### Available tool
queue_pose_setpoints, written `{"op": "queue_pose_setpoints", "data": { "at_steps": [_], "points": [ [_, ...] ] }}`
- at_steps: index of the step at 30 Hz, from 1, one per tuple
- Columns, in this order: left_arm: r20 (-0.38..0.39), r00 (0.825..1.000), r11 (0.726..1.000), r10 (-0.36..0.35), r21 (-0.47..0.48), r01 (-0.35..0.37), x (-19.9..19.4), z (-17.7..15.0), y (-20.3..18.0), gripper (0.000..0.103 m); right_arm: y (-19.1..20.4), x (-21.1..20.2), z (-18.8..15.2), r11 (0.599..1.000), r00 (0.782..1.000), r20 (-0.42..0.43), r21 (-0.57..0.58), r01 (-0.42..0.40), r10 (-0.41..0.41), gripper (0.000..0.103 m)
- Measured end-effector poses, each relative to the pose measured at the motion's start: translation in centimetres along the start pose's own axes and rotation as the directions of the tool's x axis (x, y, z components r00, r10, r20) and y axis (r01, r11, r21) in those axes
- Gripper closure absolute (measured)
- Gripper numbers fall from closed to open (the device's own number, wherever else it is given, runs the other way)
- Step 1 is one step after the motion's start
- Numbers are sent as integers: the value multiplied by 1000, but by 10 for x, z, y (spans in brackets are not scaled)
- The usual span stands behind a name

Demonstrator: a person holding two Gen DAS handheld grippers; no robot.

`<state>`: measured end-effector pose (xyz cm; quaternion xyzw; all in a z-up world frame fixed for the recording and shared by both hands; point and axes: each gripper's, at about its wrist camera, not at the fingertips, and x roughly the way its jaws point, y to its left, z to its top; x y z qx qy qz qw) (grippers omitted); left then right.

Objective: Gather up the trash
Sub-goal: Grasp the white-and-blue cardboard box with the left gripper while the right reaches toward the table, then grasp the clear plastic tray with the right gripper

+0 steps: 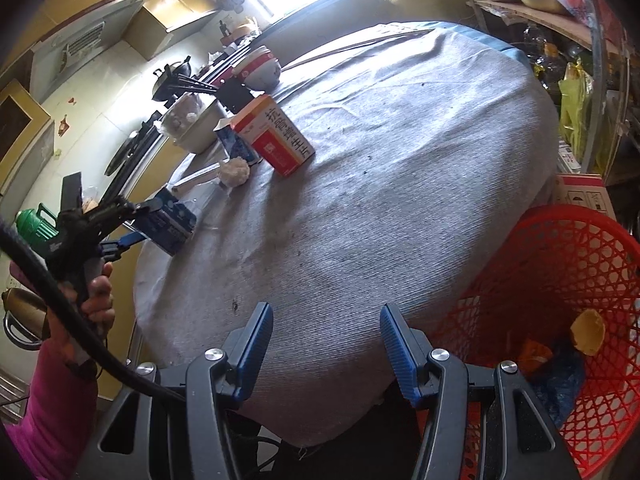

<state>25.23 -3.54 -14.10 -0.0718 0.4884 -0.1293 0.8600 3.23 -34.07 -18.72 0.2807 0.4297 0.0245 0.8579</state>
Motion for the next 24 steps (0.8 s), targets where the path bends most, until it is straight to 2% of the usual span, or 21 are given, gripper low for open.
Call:
{"op": "queue_pose_setpoints", "data": {
  "at_steps": [4, 11, 13, 22, 24],
  "points": [
    [25, 999, 999, 25, -31, -25, 3, 1, 2, 28, 8, 5, 3, 1000, 1000, -5, -18, -10, 10, 43],
    [80, 997, 993, 2, -115, 7, 4, 5, 13, 29, 34, 17, 15, 996, 1000, -9, -89, -27, 26, 43],
    [92, 995, 993, -24, -110, 34, 4, 5, 14, 38, 44, 21, 23, 993, 999, -4, -114, -37, 37, 43],
    [97, 994, 997, -42, -56, 48, -9, -1, 22, 42, 106, 62, 63, 972, 993, 3, -204, -115, 118, 43],
    [99, 994, 998, -48, -38, 52, -16, -3, 24, 45, 117, 74, 67, 965, 992, -1, -231, -125, 128, 43]
  ]
}}
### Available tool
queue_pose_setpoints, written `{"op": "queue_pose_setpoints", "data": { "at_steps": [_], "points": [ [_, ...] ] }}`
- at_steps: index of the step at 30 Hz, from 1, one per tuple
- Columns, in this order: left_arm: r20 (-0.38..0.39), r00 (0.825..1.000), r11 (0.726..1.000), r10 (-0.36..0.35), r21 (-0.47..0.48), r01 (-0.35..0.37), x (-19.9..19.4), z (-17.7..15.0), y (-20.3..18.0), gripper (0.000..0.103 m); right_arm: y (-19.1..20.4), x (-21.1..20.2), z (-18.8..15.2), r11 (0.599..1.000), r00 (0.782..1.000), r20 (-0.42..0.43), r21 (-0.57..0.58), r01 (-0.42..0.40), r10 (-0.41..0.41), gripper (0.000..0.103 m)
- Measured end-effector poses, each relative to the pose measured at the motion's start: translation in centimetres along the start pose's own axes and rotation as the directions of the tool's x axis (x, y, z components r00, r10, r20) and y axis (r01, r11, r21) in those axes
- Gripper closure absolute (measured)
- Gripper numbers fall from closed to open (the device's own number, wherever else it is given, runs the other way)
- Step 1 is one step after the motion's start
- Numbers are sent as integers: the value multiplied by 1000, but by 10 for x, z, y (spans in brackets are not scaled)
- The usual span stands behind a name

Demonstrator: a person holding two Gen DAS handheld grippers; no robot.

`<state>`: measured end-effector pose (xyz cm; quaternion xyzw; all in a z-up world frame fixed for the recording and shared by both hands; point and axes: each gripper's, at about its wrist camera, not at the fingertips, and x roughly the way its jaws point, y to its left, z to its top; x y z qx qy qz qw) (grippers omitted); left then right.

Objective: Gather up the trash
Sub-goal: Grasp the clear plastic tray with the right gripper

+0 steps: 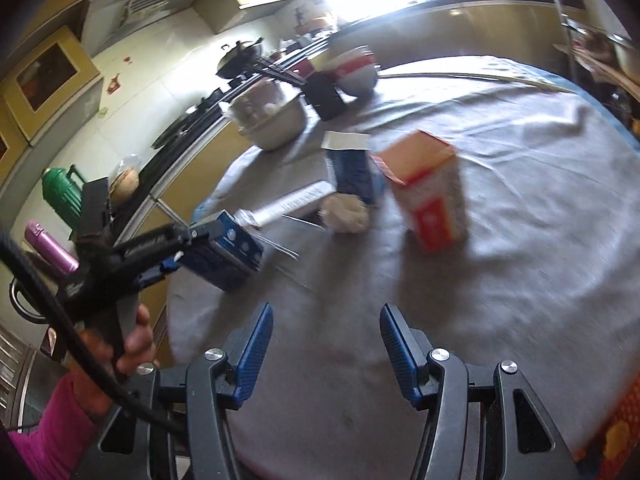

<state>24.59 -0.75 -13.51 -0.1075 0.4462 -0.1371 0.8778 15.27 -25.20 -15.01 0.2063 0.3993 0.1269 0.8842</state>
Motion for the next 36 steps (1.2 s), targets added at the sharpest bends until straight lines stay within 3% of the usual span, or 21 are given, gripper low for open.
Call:
{"op": "queue_pose_setpoints", "data": {
  "at_steps": [3, 11, 26, 30, 36],
  "points": [
    [-8, 1000, 999, 25, 35, -24, -8, -1, 4, 46, 9, 21, 10, 999, 1000, -9, -44, -1, 1, 43],
    [-17, 999, 999, -34, 18, 35, -20, -2, 20, 46, 21, 62, 35, 993, 1000, -3, -116, -6, 6, 40],
    [-65, 993, 995, -97, 8, 98, -44, -21, 24, 47, 32, 98, 38, 973, 998, -55, -229, 9, -22, 39],
    [-75, 992, 994, -105, -3, 105, -48, -28, 25, 47, 41, 100, 29, 962, 995, -79, -272, 37, -61, 66],
    [-77, 992, 995, -104, -21, 103, -54, -34, 30, 47, 44, 90, 15, 971, 994, -112, -236, -25, -1, 67]
  ]
}}
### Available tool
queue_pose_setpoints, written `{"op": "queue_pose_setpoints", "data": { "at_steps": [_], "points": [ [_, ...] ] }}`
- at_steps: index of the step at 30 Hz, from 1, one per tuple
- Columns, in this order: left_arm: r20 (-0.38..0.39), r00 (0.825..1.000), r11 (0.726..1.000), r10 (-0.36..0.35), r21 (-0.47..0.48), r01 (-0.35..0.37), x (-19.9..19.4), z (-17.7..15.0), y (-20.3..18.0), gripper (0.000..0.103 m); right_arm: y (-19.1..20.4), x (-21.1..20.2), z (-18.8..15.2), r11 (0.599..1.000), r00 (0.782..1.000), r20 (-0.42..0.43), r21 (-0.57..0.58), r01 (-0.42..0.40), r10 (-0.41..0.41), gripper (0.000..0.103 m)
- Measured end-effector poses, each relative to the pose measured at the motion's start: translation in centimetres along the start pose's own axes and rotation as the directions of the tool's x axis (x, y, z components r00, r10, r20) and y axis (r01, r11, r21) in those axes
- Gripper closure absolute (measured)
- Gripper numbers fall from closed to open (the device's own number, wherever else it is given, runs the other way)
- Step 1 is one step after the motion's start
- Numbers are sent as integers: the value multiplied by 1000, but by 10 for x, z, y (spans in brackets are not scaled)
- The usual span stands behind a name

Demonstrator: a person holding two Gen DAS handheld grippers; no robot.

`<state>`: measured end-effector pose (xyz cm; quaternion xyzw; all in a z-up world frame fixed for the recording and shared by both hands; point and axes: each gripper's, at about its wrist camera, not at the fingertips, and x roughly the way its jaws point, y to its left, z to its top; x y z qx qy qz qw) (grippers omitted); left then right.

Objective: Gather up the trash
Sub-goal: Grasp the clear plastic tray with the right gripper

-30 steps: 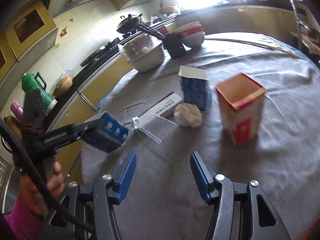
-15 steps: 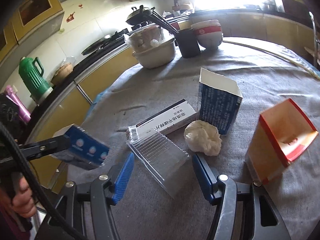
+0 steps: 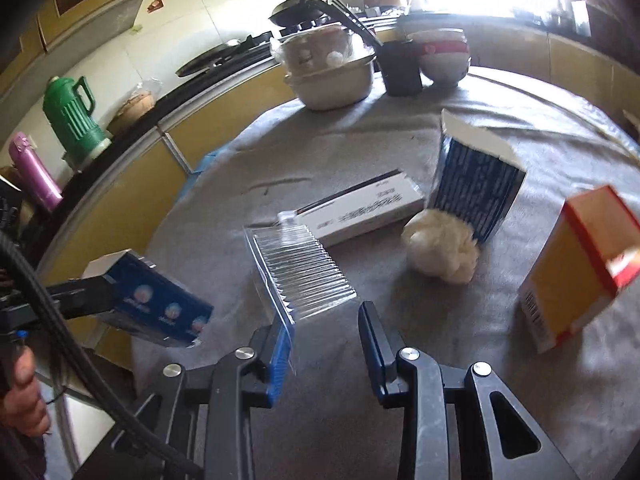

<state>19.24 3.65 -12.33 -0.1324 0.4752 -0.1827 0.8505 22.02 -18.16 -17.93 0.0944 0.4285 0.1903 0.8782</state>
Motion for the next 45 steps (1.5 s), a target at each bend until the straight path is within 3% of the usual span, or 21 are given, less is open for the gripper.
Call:
{"op": "queue_pose_setpoints", "data": {
  "at_steps": [7, 15, 24, 27, 29, 30, 36, 45],
  "points": [
    [14, 1000, 1000, 3, -26, -2, -9, -3, 12, 47, 6, -10, -20, 1000, 1000, -19, 4, -24, 24, 67],
    [6, 1000, 1000, 11, -10, -11, -11, -9, 5, 47, 5, -44, -40, 995, 997, 57, 87, -47, 43, 70],
    [-24, 1000, 999, 10, 45, -9, -5, -21, -20, 47, -14, -88, -68, 992, 995, 101, 125, 4, -17, 72],
    [-26, 1000, 999, 13, 32, -13, -5, -21, -18, 47, -16, -93, -71, 994, 996, 94, 111, -7, -4, 69],
    [-24, 1000, 1000, 20, 21, -20, -5, -21, -14, 47, -13, -93, -69, 995, 996, 85, 104, 6, -15, 44],
    [-22, 999, 1000, 27, 13, -27, -6, -20, -11, 47, -12, -93, -68, 995, 995, 95, 102, 5, -15, 26],
    [-12, 999, 998, 52, -21, -52, -9, -17, 6, 47, -23, -71, -45, 968, 993, 100, 233, -91, 69, 26],
    [3, 999, 997, 49, -55, -49, -10, -14, 22, 47, 32, -37, -32, 977, 998, 17, 206, 57, -62, 26]
  ]
}}
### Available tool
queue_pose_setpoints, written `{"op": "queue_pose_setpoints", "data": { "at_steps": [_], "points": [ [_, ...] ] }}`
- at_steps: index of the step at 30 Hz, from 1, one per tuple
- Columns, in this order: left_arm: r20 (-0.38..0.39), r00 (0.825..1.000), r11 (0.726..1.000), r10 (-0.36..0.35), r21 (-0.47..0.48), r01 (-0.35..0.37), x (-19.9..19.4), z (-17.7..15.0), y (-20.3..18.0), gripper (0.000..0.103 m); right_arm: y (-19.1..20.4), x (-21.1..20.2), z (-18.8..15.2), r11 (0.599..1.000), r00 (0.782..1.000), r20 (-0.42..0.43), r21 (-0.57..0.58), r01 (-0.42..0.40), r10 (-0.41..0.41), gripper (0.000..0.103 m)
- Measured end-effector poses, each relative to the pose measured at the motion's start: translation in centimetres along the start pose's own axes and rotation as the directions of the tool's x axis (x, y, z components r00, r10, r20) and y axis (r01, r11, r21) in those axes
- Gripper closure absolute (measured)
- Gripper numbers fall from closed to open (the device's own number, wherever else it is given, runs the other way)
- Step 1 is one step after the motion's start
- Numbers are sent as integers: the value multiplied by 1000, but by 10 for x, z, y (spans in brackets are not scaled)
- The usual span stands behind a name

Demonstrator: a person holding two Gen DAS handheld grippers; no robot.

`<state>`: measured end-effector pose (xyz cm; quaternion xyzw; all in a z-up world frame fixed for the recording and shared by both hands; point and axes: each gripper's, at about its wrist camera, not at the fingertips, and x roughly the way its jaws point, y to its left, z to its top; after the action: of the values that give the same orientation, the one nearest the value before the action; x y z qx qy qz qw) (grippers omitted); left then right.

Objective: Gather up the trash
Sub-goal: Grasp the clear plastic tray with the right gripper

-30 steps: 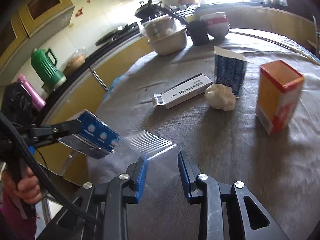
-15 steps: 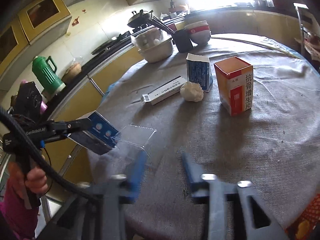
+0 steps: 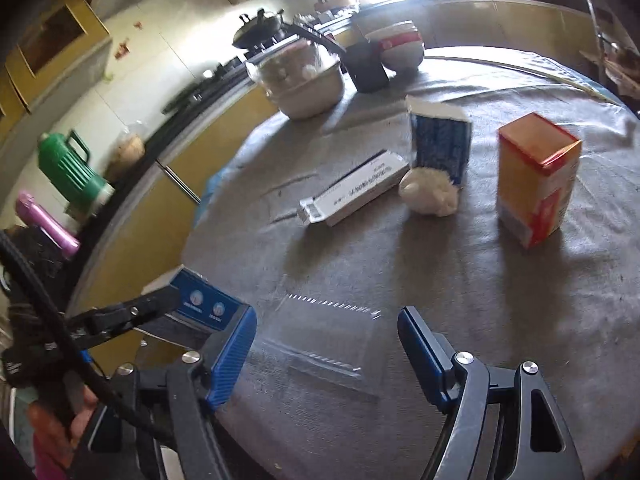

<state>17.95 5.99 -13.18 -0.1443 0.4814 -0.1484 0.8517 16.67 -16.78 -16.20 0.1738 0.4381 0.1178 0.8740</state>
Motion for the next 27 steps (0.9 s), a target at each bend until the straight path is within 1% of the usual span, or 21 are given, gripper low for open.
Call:
{"op": "queue_pose_setpoints", "data": {
  "at_steps": [2, 5, 7, 10, 12, 16, 19, 21, 23, 27],
  "points": [
    [2, 1000, 1000, -2, 3, 2, 0, 0, 0, 47, 12, 4, -5, 998, 998, 3, -11, 64, -63, 26],
    [6, 1000, 1000, -10, -1, 10, -1, -1, 2, 47, 24, 10, -9, 993, 993, 23, -17, 115, -115, 26],
    [9, 1000, 1000, -18, -7, 18, -2, -1, 4, 47, 30, 16, -10, 989, 989, 21, -22, 147, -147, 25],
    [16, 1000, 1000, -25, -15, 25, -5, -2, 7, 47, 37, 21, -12, 988, 988, 39, -24, 153, -152, 20],
    [17, 999, 999, -30, -21, 31, -6, -2, 9, 47, 42, 23, -14, 984, 983, 67, -39, 176, -173, 18],
    [23, 999, 999, -34, -30, 35, -8, -2, 14, 46, 54, 25, -19, 972, 974, 111, -107, 207, -195, 17],
    [32, 999, 999, -31, -40, 32, -12, 0, 20, 47, 57, 23, -23, 974, 978, 113, -129, 187, -173, 17],
    [36, 999, 998, -33, -48, 35, -13, 0, 22, 47, 57, 24, -26, 971, 977, 115, -139, 194, -179, 17],
    [37, 999, 998, -33, -51, 35, -13, 0, 23, 47, 56, 29, -27, 967, 976, 96, -143, 210, -197, 17],
    [36, 999, 999, -32, -43, 34, -12, -1, 21, 47, 46, 36, -28, 969, 975, 73, -112, 219, -212, 17]
  ]
}}
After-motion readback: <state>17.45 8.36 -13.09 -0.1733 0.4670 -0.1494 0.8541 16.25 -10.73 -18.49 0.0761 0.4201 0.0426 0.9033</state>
